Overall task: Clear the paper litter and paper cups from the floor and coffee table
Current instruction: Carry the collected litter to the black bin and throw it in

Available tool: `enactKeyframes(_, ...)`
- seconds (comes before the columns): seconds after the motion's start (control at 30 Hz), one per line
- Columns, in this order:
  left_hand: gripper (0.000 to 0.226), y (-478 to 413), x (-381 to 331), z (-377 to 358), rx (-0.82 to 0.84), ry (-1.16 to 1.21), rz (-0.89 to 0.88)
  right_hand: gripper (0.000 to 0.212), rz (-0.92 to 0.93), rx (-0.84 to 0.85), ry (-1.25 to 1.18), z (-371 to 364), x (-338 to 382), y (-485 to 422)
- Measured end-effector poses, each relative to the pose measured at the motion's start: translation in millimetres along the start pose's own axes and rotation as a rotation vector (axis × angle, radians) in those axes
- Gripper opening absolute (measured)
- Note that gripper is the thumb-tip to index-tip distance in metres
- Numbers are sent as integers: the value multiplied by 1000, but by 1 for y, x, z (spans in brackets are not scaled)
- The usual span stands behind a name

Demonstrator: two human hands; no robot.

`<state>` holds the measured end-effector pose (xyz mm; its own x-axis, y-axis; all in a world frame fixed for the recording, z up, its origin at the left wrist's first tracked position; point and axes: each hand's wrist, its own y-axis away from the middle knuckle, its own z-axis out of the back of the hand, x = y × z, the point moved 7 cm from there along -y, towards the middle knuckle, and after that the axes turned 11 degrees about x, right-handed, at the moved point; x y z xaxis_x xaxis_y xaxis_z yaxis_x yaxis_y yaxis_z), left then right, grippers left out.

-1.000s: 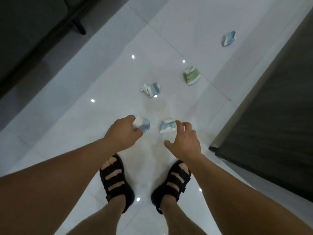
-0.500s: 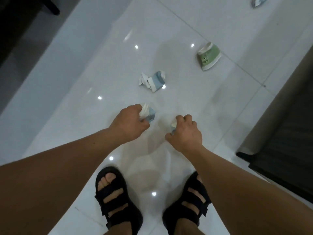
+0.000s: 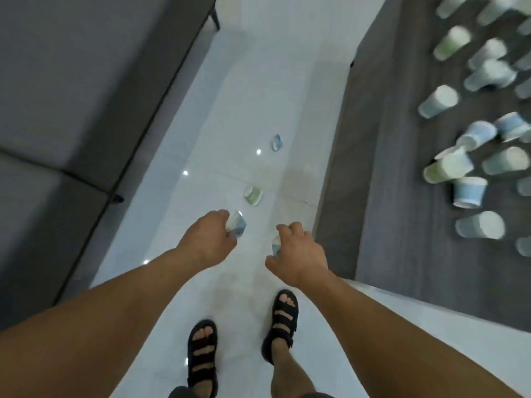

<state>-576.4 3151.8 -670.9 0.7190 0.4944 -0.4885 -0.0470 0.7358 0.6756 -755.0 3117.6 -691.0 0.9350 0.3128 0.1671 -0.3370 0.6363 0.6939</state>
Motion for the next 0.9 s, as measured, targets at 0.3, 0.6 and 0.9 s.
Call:
enactKeyframes(0.3,12,167,-269,135,-104,-266,-380,66,-156,-328,-139,217,-32,230)
enactKeyframes(0.6,11,280,-519,73,-152,-571,-754,66,-391,-594,-236,293,-204,442)
enactKeyframes(0.9,14,386,-750,-89,-188,-645,-1100,70,-755,-698,-300,272,-424,654)
